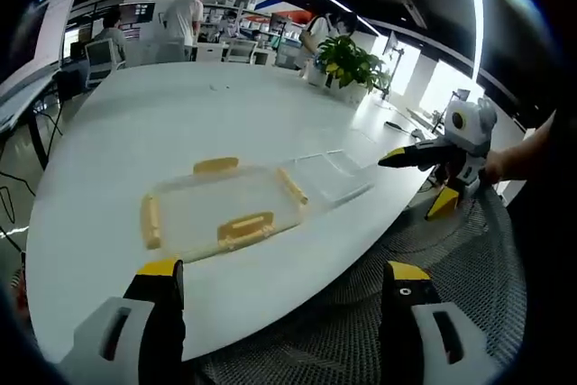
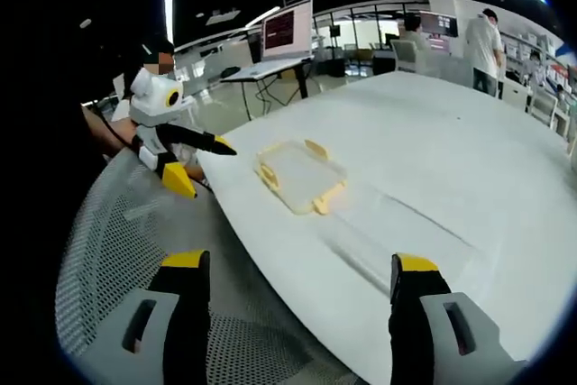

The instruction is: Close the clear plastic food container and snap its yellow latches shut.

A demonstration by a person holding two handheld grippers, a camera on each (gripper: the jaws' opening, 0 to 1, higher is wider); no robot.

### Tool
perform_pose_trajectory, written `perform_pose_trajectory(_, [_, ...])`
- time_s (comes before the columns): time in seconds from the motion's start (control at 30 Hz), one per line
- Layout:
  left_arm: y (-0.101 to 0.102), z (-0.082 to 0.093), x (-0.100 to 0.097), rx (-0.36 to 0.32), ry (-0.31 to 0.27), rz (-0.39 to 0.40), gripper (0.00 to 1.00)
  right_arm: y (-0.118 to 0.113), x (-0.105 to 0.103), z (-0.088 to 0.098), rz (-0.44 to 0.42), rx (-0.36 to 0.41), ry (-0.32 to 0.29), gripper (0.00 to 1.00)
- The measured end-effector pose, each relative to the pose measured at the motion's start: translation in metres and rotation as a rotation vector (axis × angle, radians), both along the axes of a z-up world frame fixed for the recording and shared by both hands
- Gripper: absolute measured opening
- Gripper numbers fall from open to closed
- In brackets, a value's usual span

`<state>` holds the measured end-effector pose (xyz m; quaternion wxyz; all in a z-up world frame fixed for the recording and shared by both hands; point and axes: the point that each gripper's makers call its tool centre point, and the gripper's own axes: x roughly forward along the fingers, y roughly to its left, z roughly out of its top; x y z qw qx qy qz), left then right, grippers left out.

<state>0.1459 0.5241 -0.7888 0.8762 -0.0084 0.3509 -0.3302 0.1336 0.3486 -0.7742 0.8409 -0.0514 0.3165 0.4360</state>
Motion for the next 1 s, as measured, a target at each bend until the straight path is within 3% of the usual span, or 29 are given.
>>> perform_pose_trajectory(0.47, [0.000,0.000,0.000,-0.005,-0.002,0.004,0.88,0.001,0.000,0.002,-0.002,0.009,-0.001,0.80])
perform_pose_trajectory(0.67, [0.001,0.000,0.000,0.009,-0.008,0.006,0.89,-0.001,-0.002,-0.002,0.023,-0.025,-0.007,0.81])
perform_pose_trajectory(0.77, [0.001,-0.001,0.000,0.012,0.000,-0.005,0.90,-0.011,0.005,0.000,0.041,-0.110,-0.064,0.70])
perform_pose_trajectory(0.8, [0.001,-0.001,0.000,0.008,0.002,-0.006,0.89,-0.009,0.005,0.002,0.033,-0.087,-0.059,0.68])
perform_pose_trajectory(0.9, [-0.001,-0.004,-0.001,0.010,0.022,-0.019,0.86,-0.014,0.012,0.005,-0.001,-0.074,-0.062,0.71])
perform_pose_trajectory(1.0, [-0.001,0.000,0.003,0.001,-0.003,-0.018,0.84,-0.012,0.009,0.003,0.027,-0.092,-0.066,0.70])
